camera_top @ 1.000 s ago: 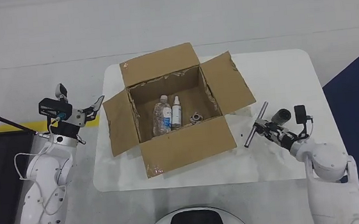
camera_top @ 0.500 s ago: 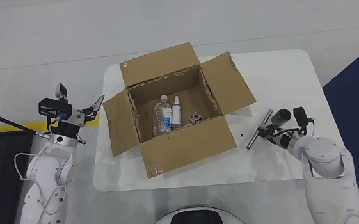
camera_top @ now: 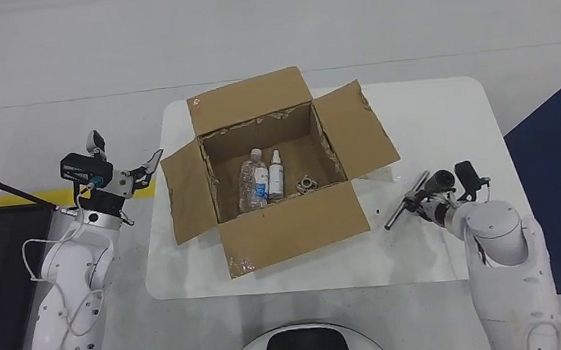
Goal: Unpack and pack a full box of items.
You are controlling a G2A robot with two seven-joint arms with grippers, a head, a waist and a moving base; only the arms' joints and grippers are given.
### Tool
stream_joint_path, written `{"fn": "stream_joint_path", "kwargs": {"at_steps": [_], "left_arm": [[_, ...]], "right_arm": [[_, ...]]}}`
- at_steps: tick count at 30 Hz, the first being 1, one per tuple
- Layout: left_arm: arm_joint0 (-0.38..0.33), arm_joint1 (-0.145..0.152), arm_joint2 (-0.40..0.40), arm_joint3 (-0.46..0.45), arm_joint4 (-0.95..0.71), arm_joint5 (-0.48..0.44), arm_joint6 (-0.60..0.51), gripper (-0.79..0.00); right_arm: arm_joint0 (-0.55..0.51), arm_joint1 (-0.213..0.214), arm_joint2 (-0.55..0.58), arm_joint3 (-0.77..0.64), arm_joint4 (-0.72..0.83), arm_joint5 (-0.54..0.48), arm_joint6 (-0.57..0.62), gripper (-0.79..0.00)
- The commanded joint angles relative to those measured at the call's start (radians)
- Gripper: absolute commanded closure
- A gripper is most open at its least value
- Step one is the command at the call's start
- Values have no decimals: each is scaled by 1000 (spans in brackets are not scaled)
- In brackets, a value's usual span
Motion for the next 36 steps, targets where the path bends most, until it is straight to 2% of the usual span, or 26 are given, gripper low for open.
{"fn": "stream_joint_path", "kwargs": {"at_steps": [1, 7, 12, 13, 15, 19, 23, 31, 34, 36], "left_arm": [[0, 0, 0, 0, 0, 0, 0, -785], [0, 0, 0, 0, 0, 0, 0, -785], [0, 0, 0, 0, 0, 0, 0, -785], [0, 0, 0, 0, 0, 0, 0, -785], [0, 0, 0, 0, 0, 0, 0, -785], [0, 0, 0, 0, 0, 0, 0, -785], [0, 0, 0, 0, 0, 0, 0, -785], [0, 0, 0, 0, 0, 0, 0, -785], [0, 0, 0, 0, 0, 0, 0, -785], [0, 0, 0, 0, 0, 0, 0, -785]], "right_arm": [[18, 4, -8, 13, -24, 16, 12, 0], [61, 16, -28, 60, -85, 72, 47, 0], [54, 21, -28, 47, -83, 89, 50, 0], [49, 22, -28, 38, -81, 92, 48, -43], [37, 23, -30, 24, -75, 97, 43, -203], [22, 25, -43, 11, -77, 108, 43, -160], [22, 29, -60, 17, -82, 114, 48, -62], [-2, 36, -65, -30, -86, 136, 38, -92], [-25, 38, -60, -73, -92, 153, 29, -135], [-49, 39, -53, -124, -91, 161, 21, -212]]}}
